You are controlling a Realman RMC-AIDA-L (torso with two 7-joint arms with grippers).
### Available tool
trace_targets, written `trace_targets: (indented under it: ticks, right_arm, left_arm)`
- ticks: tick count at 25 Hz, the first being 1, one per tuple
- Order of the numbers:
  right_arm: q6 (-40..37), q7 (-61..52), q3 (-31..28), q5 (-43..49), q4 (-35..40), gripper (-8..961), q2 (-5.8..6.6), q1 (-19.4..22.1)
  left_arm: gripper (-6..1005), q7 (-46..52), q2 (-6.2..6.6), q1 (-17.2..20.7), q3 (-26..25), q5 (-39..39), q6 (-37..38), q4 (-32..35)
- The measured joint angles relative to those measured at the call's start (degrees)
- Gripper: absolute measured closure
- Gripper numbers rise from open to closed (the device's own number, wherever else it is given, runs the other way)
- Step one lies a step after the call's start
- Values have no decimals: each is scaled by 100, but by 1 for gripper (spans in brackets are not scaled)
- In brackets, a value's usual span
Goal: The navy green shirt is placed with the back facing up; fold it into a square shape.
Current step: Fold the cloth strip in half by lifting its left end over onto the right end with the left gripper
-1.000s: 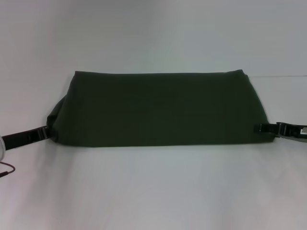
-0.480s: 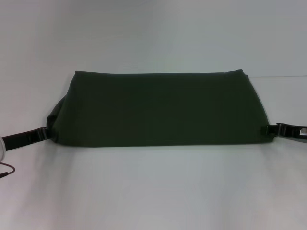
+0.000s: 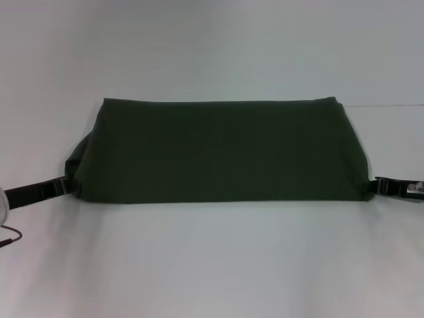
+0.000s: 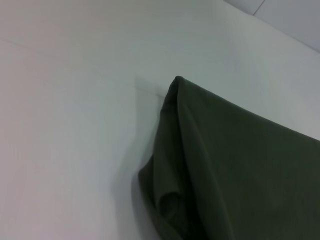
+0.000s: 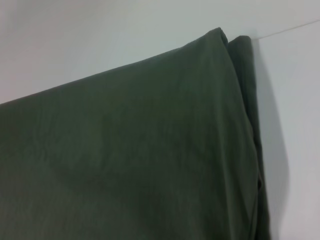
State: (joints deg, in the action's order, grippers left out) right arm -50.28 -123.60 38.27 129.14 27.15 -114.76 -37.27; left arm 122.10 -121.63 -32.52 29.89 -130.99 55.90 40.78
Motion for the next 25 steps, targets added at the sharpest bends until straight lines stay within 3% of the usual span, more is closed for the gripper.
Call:
trace_targets:
  ticks: [5,14,25]
  right_arm:
    - [-53,86,-62,-27,34,953,-4,44]
    - [-681,129,-280,-280,795,953,-73,460]
    - [-1071,230,-328,-623,920,952,-1,760]
  left_arm:
    - [994,10,-4,6,-27,2,117,30]
    - [994,47,-17,226,-205,103,655,391]
    - [995,-70,-11,437,-426,110,976,560]
